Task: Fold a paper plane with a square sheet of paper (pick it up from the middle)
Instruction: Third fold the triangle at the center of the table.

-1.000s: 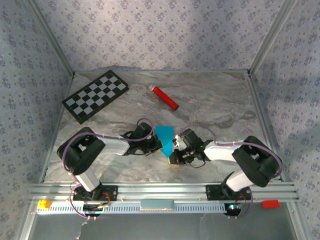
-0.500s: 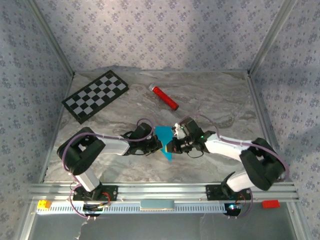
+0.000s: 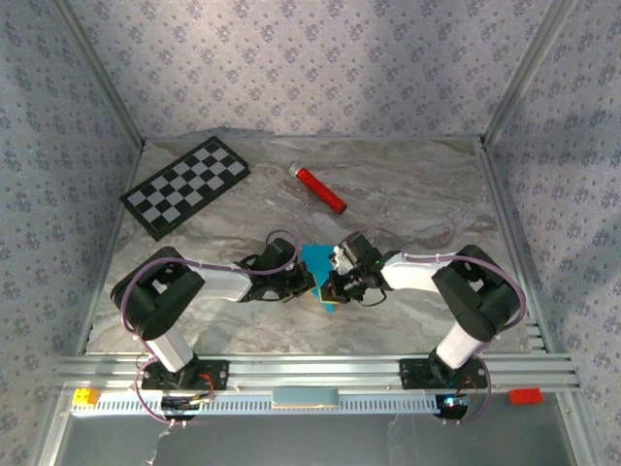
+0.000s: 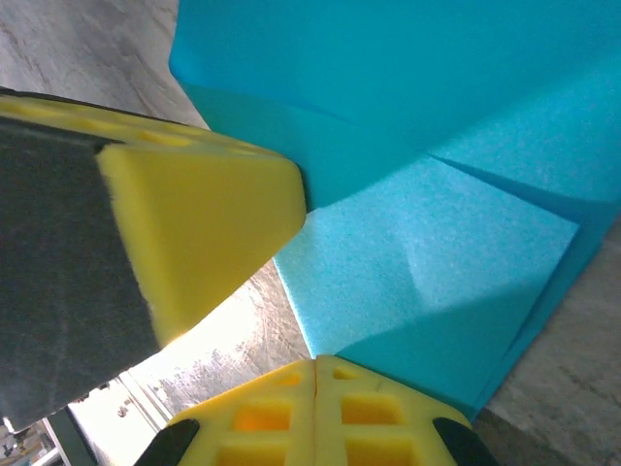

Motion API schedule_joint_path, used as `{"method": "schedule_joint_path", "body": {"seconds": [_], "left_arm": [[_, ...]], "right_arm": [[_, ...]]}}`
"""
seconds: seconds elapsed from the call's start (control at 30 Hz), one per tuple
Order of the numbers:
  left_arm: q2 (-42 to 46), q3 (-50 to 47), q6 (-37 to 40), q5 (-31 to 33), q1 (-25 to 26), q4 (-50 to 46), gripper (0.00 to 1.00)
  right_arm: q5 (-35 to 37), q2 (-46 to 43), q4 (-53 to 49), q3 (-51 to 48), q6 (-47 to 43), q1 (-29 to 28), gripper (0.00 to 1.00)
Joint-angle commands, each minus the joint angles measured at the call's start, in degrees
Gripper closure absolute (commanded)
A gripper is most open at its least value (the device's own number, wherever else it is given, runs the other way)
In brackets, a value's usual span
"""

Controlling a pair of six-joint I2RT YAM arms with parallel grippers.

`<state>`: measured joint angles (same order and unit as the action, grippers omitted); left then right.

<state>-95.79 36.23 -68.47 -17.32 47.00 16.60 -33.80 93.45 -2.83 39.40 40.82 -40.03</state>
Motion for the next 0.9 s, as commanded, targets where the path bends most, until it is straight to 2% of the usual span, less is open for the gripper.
{"method": "schedule_joint_path", "body": {"seconds": [0.0,0.2,0.33,0.6,0.87], "left_arm": [[-1.33,0.24,0.42,1.85,0.45,-4.88,1.00],[-1.16,1.04,1.23,1.96,0.39,-6.36,1.00],[-1.20,0.77,1.11,1.95,0.47,-6.38,1.00],[-1.32,0.86,1.01,2.01,0.48,-6.36,1.00],[-0.85,0.94,1.47,2.27,0.44,-6.62,1.00]], "right_arm": [[1.05,1.02,-2.43,-1.76,0.13,0.19,0.96],[1.66,-2.13,-2.55,-4.03,-0.13,0.22,0.96],[-1.24,-4.75,-1.31,-1.70,0.57,0.09,0.96],[-0.87,1.63,-0.78,2.08,0.67,-0.54,0.97],[1.47,3.02,-0.92,-1.20,1.00,-0.84,0.98]]}}
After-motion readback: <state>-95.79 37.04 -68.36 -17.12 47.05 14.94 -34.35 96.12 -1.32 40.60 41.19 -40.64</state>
